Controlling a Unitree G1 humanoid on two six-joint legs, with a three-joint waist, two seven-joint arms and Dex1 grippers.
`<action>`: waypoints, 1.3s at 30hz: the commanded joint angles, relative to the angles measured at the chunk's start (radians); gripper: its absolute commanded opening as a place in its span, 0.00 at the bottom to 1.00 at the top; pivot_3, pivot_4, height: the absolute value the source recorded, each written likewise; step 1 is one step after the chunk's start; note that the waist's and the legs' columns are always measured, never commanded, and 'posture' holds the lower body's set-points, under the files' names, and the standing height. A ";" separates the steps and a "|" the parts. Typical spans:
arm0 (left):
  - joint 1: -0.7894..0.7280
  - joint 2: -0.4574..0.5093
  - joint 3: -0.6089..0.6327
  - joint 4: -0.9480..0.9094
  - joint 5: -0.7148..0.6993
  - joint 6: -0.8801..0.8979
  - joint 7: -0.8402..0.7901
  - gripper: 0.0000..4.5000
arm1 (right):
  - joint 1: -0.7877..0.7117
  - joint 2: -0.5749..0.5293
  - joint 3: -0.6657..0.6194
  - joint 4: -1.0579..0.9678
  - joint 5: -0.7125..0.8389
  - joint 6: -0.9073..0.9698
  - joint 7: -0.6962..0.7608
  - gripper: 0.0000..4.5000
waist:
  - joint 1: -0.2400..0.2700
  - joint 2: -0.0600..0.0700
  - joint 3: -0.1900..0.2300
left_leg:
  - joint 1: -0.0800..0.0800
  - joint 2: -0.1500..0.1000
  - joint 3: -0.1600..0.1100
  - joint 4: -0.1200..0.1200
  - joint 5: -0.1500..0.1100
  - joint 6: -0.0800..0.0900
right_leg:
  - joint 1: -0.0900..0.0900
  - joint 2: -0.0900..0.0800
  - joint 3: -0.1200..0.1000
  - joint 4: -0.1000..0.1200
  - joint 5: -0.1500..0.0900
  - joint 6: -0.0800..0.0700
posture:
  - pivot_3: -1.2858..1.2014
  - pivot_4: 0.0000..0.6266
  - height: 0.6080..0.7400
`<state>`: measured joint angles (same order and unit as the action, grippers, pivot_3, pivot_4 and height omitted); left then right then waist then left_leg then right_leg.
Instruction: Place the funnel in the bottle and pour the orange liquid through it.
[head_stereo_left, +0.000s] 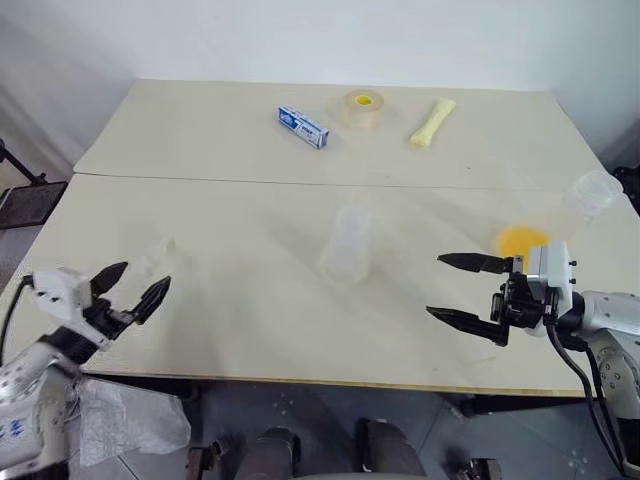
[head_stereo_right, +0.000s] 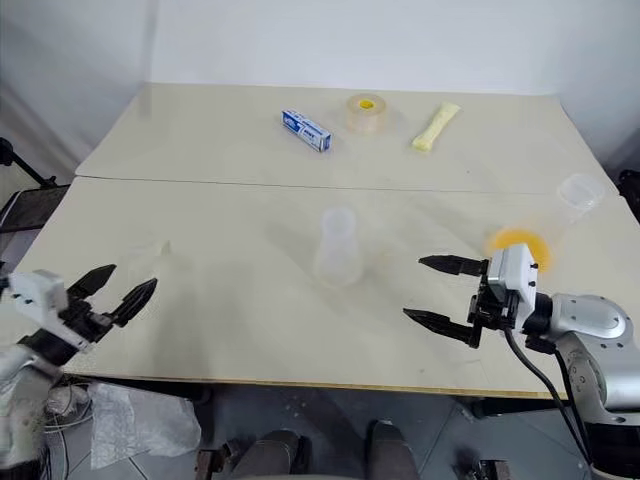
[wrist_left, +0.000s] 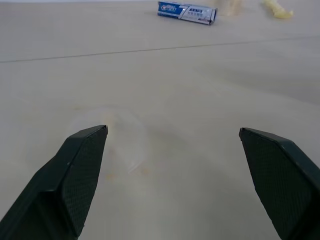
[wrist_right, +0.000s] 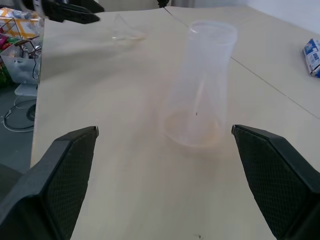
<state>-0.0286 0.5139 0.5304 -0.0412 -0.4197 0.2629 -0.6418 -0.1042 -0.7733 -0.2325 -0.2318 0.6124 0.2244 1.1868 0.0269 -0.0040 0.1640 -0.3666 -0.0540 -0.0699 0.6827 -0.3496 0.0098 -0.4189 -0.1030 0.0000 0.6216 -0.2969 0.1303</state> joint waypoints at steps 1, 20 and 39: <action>-0.070 0.014 -0.041 0.092 0.060 -0.049 0.058 1.00 | 0.006 -0.009 -0.010 -0.029 0.000 -0.004 -0.003 1.00 | -0.002 0.000 0.000 | 0.000 0.000 0.000 0.000 0.000 0.000 | 0.000 0.001 0.000 0.000 0.000 0.000 | 0.52 0.24 1.00; -0.184 0.078 -0.112 0.189 0.018 0.045 0.010 0.27 | 0.080 -0.020 -0.056 -0.099 0.013 0.013 -0.041 1.00 | -0.004 0.000 0.000 | -0.002 0.000 0.002 0.001 -0.001 0.000 | -0.004 0.000 -0.004 0.004 0.000 0.000 | 0.52 0.24 1.00; -0.173 0.144 -0.103 0.092 -0.040 0.079 -0.065 0.00 | 0.063 -0.016 -0.052 -0.082 0.006 0.008 -0.043 1.00 | -0.005 0.000 0.000 | -0.002 0.000 0.001 0.000 -0.001 0.000 | -0.004 -0.001 -0.002 0.005 0.000 0.000 | 0.52 0.24 1.00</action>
<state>-0.2196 0.6438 0.4122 0.1134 -0.4343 0.3418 -0.6945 -0.0488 -0.7776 -0.2489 -0.2883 0.6060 0.2406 1.1442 0.0222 -0.0042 0.1640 -0.3690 -0.0537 -0.0685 0.6830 -0.3507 0.0098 -0.4231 -0.1038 -0.0004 0.6261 -0.2968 0.1305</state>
